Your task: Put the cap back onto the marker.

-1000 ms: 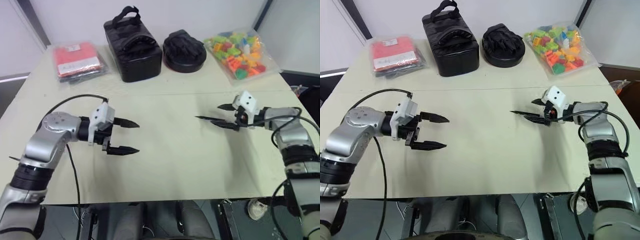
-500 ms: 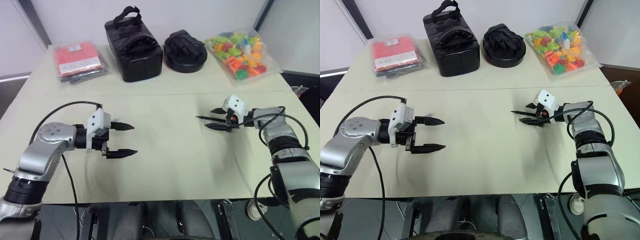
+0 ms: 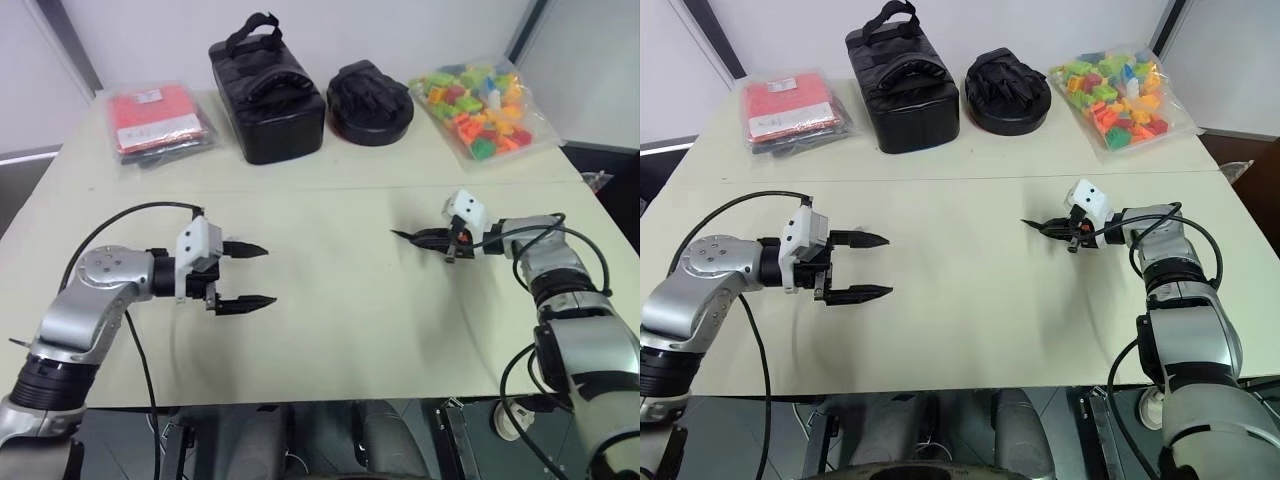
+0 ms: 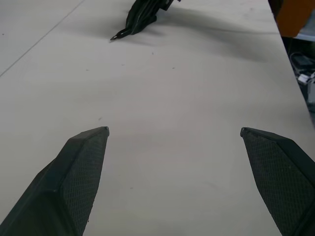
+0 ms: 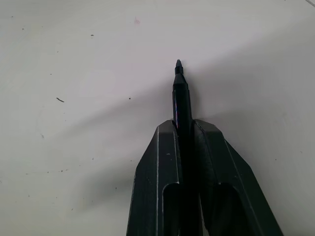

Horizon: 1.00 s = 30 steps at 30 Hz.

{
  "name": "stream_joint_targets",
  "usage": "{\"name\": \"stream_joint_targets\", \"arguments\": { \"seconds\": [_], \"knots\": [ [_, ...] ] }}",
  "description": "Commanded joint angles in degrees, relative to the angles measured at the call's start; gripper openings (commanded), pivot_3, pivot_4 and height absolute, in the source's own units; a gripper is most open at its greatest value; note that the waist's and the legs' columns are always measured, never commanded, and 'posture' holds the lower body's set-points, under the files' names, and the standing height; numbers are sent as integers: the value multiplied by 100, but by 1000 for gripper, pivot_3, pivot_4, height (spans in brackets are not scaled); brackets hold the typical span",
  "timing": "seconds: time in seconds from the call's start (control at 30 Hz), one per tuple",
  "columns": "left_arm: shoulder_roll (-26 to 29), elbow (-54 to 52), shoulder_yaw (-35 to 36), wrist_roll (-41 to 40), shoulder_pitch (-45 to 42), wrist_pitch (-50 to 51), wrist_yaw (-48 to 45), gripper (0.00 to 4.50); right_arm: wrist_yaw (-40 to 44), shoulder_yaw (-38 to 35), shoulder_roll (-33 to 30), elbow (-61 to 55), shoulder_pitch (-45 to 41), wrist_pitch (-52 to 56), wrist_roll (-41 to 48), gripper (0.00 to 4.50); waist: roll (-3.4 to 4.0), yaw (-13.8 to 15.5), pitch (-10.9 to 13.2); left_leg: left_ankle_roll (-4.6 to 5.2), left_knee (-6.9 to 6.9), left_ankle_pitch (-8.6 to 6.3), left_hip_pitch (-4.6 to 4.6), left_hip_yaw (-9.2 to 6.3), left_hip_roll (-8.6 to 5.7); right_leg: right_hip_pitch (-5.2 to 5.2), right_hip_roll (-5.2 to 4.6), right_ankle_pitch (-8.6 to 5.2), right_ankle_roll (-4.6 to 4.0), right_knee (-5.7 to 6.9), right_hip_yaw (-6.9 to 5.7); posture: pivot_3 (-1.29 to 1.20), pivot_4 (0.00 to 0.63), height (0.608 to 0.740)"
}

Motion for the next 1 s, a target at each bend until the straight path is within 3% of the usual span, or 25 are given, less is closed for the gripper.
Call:
{"name": "stream_joint_targets", "arguments": {
  "seconds": [0.03,0.27,0.43,0.57,0.7,1.0],
  "knots": [
    [-6,-21,161,-9,35,-70,72,4500,-59,-24,17,52,-68,-23,-87,51,0,-17,0,0,0,0,0,0,0,0,0,0,0,0,0,0,150,740],
    [135,542,540,234,82,-412,361,4500,59,-56,-50,-801,-131,113,-3,51,4,-61,2,0,0,0,-1,-2,0,0,-1,0,0,0,0,0,150,740],
    [399,1390,937,551,-157,-916,547,4500,349,-47,-94,-3690,631,1434,460,51,6,-91,2,-2,-8,1,-5,-8,1,-14,2,0,-1,3,-1,0,150,740],
    [599,2010,1116,699,-339,-1269,494,4500,-17,-159,-39,-6032,1369,2983,1025,51,5,-57,2,-2,-10,1,-8,-9,-2,-15,-4,-1,-1,1,-3,0,150,740],
    [630,2448,1163,711,-410,-1460,405,4500,-636,-237,98,-7527,1894,4055,1399,51,4,-10,2,-1,-7,0,-10,-10,-6,-14,-10,0,0,3,-5,0,150,740],
    [95,3015,994,841,-267,-1788,541,4500,-1765,-267,317,-9091,2275,5381,1943,51,-1,95,-1,-1,-5,0,-10,-12,-6,-13,-13,0,0,3,-8,0,150,740]
  ]
}}
